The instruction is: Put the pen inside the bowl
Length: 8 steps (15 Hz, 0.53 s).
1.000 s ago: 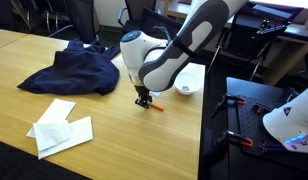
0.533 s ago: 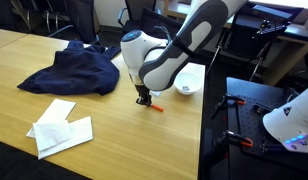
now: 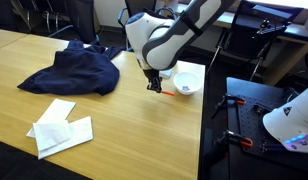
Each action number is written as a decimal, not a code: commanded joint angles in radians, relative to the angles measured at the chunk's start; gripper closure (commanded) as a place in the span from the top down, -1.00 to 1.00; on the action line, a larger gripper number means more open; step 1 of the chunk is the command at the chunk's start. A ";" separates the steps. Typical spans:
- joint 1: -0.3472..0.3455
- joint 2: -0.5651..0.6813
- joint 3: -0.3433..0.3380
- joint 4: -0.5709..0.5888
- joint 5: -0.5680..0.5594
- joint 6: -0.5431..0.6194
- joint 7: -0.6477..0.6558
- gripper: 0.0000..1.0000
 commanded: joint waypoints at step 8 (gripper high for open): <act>-0.097 -0.237 -0.010 -0.290 -0.145 0.014 -0.383 -0.94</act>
